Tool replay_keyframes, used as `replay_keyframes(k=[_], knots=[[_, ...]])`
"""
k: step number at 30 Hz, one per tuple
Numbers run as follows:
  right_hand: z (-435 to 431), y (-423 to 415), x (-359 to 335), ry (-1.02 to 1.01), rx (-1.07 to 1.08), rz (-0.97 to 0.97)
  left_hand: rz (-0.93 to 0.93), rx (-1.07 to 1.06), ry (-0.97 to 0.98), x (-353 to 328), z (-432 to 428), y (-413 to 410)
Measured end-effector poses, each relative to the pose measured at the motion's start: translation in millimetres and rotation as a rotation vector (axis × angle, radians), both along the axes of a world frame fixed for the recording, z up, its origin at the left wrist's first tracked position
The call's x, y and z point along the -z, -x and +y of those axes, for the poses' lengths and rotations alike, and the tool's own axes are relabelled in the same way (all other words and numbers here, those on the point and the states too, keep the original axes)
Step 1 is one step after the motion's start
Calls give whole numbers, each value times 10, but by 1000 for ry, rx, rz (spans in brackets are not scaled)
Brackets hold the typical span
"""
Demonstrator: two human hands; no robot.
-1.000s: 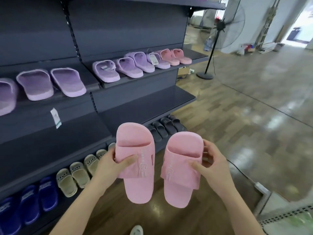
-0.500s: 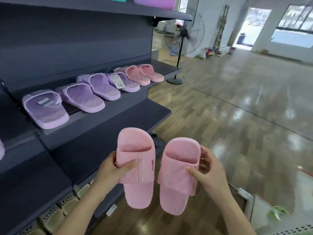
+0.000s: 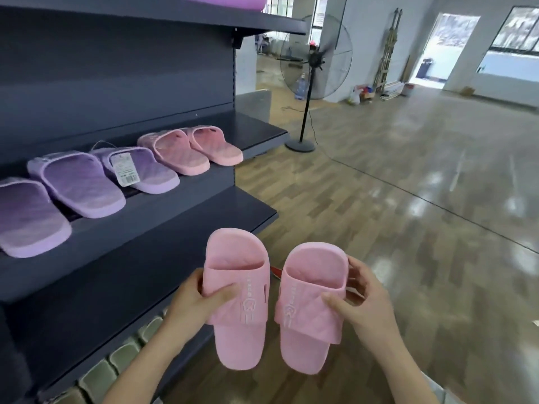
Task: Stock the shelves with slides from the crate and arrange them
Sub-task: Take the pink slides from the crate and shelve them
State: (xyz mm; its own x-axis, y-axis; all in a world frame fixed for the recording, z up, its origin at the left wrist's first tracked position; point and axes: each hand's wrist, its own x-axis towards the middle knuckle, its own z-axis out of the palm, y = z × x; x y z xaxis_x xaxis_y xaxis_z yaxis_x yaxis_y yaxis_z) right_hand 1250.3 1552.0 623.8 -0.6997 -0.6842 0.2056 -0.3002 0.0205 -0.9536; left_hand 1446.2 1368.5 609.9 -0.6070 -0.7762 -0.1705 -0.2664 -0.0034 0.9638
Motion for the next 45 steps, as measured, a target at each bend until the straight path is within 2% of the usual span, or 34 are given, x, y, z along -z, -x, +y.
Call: replay_keyframes(k=[9,15,19,28,34,40,45], knots=[[-382,1127,-32,-7,-109,-10,19,-76,-91,0,-50,1035],[-949,1683,8,27,-147,-58,37,-117,-69,-9,-576,1547],[-1474,2083,-121,34,-146,-15,44,-134,-40,-90,-1068,1927],[-2510,2931,-482,121,-182,2,254,-164,-47,-478,-1782,2723],[-3265,3488,-608,163,-280,-26,304,-370,-76,-587,-2161,3168],[-4205,3975,-743,191,-487,-8,290,-636,-116,-639,-2639,3575],[-4957,4172,-822,157,-594,-43,292,-799,-110,-812,-3070,3741]])
